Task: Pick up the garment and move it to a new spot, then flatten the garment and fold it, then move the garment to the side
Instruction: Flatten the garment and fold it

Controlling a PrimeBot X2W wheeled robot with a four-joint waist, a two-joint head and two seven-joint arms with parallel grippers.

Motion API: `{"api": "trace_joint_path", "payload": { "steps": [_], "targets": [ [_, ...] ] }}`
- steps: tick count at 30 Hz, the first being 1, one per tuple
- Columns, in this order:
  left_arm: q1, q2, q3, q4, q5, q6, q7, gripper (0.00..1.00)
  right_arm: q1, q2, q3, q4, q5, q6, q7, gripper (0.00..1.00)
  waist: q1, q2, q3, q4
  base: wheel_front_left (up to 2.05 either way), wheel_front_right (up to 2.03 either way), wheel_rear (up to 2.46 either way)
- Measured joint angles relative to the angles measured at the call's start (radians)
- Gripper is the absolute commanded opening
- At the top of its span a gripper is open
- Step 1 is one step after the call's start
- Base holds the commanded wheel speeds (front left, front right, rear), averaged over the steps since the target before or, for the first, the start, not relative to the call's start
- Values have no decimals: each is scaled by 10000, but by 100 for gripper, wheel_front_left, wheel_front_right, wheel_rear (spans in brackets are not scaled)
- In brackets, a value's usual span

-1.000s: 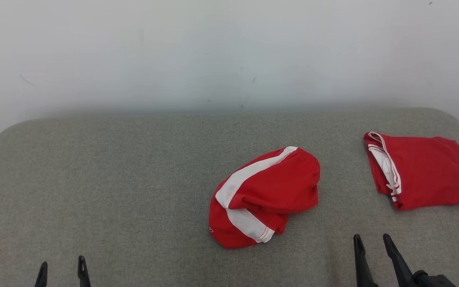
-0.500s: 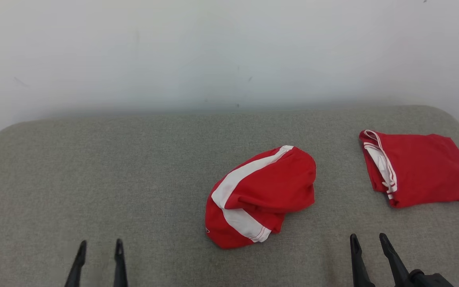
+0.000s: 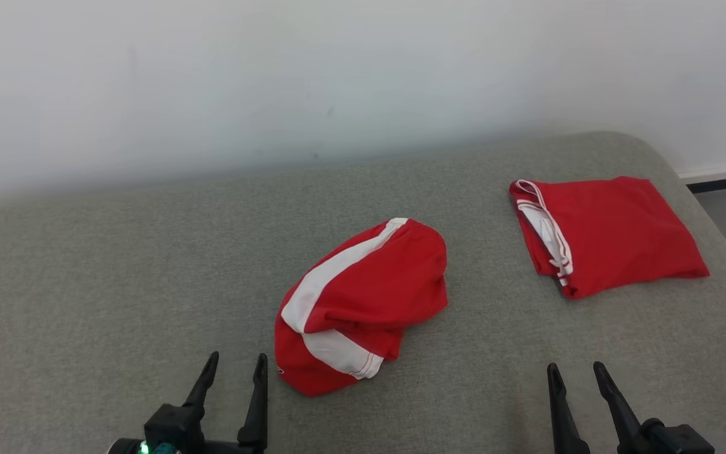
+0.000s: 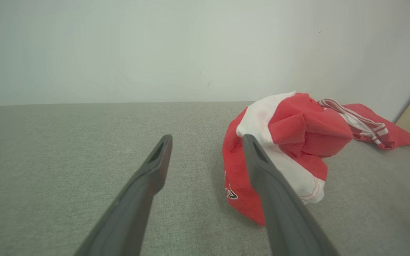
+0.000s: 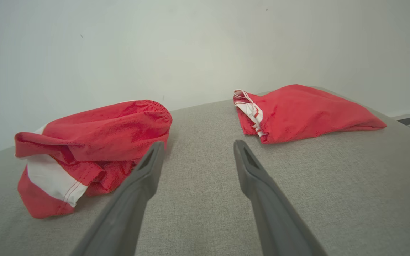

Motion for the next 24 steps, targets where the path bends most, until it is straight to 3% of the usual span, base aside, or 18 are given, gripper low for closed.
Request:
{"api": "trace_joint_path", "payload": {
  "steps": [13, 14, 15, 24],
  "targets": [
    [-1376, -6, -671, 3062, -690, -270, -2, 100, -304, -2, -65, 98, 161, 0, 0, 100, 1, 0, 709, -1245, 0, 0, 0],
    [-1481, -2, -702, 3250, -773, -274, -2, 88, -352, 0, -59, 102, 161, 0, 0, 100, 2, 1, 756, -1299, 0, 0, 0],
    [-1549, -4, -713, 3321, -777, -280, -2, 0, -384, -2, -67, 104, 161, 0, 0, 100, 2, 1, 800, -1342, 0, 0, 0],
    [-1707, -6, -500, 2696, -899, -366, -2, 0, -271, -2, -257, 79, 232, 0, 0, 100, 2, 1, 822, -1028, 0, 0, 0]
  ]
}}
